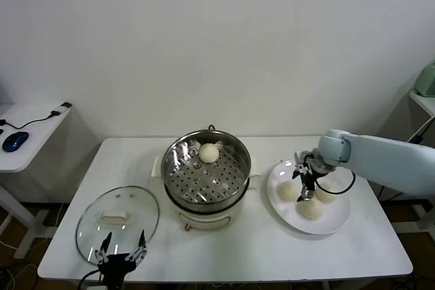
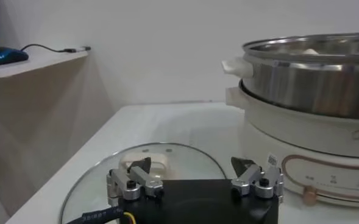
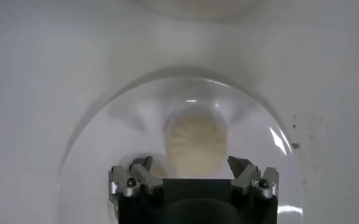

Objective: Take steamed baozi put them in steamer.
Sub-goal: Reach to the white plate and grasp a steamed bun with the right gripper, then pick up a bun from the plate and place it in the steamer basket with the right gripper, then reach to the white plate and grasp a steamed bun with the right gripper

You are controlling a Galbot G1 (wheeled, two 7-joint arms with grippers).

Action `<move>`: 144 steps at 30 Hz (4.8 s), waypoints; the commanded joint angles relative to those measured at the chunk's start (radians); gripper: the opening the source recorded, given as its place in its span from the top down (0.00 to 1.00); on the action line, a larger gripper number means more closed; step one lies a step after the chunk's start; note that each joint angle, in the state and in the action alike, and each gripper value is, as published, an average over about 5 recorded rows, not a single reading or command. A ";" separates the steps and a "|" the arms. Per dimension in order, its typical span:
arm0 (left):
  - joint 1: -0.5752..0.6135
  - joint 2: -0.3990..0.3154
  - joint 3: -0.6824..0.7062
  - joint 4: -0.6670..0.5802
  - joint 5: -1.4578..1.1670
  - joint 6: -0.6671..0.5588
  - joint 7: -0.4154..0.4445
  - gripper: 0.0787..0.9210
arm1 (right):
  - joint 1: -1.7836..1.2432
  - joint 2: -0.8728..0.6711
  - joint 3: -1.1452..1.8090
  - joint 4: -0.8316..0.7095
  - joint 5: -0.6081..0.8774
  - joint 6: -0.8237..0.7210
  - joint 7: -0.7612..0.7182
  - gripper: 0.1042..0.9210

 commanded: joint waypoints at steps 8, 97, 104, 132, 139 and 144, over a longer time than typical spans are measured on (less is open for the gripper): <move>0.000 0.001 0.005 0.002 0.002 -0.003 -0.002 0.12 | -0.096 0.032 0.096 -0.068 -0.019 -0.030 0.003 0.20; -0.012 0.007 0.021 -0.036 0.014 0.001 -0.002 0.12 | 0.760 -0.216 -0.532 0.383 0.168 0.091 -0.243 0.12; -0.005 0.004 0.021 -0.035 0.017 -0.001 -0.003 0.12 | 0.441 -0.326 -0.372 0.357 0.036 0.022 -0.142 0.12; -0.004 -0.006 0.025 -0.022 0.022 0.000 -0.002 0.12 | -0.049 -0.177 0.026 0.132 -0.077 -0.066 -0.031 0.12; -0.001 -0.003 0.022 -0.018 0.023 -0.004 -0.005 0.12 | -0.086 -0.161 0.056 0.122 -0.085 -0.074 -0.018 0.12; -0.001 -0.004 0.024 -0.020 0.026 -0.004 -0.006 0.12 | -0.096 -0.154 0.079 0.113 -0.095 -0.074 -0.022 0.16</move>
